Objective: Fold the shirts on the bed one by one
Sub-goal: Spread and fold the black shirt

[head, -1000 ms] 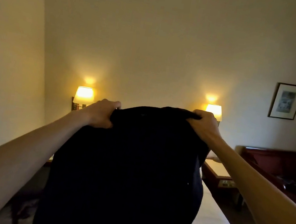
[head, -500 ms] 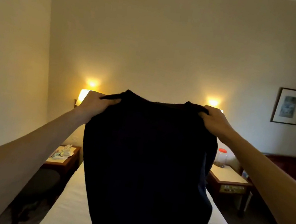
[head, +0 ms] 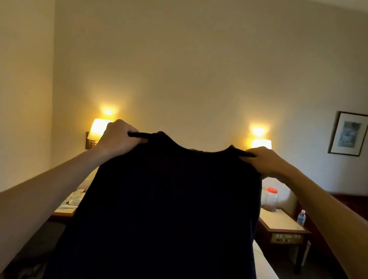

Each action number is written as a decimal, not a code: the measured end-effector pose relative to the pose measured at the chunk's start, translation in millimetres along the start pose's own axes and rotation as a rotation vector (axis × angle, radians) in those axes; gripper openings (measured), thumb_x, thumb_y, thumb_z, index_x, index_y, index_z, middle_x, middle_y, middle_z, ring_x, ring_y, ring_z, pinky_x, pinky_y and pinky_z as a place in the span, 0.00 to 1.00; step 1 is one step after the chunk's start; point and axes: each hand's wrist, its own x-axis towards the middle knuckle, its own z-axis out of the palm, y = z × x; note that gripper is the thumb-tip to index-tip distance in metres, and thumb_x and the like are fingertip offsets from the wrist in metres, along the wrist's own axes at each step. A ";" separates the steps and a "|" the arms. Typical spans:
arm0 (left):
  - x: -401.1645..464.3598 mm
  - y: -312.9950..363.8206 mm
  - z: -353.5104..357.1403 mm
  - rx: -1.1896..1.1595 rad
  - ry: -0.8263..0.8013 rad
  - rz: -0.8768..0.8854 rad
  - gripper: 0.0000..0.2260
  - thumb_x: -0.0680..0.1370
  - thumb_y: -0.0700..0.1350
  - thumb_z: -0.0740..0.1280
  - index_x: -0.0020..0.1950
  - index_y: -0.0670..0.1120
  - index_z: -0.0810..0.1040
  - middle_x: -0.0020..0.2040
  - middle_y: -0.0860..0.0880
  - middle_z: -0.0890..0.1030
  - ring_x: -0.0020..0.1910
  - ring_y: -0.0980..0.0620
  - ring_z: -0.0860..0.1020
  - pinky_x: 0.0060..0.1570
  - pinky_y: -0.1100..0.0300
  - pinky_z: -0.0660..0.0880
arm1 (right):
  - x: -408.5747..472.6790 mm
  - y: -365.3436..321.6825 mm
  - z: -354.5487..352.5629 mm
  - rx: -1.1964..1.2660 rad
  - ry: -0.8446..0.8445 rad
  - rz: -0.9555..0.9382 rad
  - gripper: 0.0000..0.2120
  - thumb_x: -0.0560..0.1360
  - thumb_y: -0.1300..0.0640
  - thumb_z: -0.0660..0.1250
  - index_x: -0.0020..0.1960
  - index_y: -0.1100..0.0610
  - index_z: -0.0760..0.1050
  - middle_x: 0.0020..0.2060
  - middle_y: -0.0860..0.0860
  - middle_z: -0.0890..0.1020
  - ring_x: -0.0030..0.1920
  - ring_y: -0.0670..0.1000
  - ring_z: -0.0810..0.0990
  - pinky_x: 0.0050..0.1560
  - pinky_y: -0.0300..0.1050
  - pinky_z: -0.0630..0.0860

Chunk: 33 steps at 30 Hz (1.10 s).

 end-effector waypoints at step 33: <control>-90.2 -130.1 76.5 -0.812 -0.206 -0.776 0.08 0.84 0.45 0.61 0.62 0.48 0.74 0.53 0.46 0.80 0.46 0.43 0.82 0.44 0.51 0.82 | -59.1 -5.8 141.0 0.392 -0.052 0.224 0.15 0.84 0.49 0.57 0.55 0.58 0.77 0.51 0.58 0.81 0.56 0.59 0.80 0.62 0.54 0.73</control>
